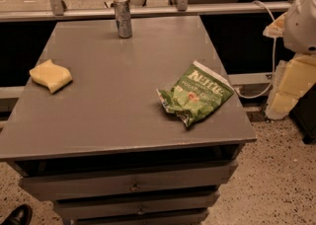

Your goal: Move redbull can near green jalapeno chip bag

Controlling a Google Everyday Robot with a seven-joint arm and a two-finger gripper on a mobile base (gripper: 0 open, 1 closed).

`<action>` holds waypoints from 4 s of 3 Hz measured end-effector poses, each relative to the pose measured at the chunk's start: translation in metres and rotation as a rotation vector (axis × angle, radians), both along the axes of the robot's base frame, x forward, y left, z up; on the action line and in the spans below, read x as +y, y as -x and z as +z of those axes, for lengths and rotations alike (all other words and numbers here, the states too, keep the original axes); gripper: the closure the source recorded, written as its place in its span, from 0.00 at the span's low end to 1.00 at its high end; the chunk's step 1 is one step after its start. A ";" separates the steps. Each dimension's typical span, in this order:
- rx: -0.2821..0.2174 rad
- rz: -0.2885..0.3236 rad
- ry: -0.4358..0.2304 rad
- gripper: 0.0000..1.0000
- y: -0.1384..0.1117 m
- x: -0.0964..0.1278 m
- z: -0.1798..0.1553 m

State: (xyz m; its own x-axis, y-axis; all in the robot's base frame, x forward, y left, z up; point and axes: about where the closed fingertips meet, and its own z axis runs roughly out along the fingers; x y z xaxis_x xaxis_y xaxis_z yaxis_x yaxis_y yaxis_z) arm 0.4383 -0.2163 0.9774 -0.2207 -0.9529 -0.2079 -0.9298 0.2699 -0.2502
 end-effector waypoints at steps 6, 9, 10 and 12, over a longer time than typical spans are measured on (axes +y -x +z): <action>-0.161 -0.023 -0.581 0.00 -0.171 0.119 -0.022; -0.341 -0.109 -0.974 0.00 -0.341 0.225 -0.039; -0.378 -0.105 -1.013 0.00 -0.387 0.254 -0.045; -0.398 -0.103 -1.022 0.00 -0.427 0.291 -0.044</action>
Offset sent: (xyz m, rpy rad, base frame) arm 0.1164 0.0639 -0.0216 0.3653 -0.0865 0.0036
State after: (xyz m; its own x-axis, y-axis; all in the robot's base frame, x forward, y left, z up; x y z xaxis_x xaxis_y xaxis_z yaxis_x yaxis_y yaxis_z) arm 0.8649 0.0748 0.9337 -0.0315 -0.2719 -0.9618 -0.7934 0.5921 -0.1414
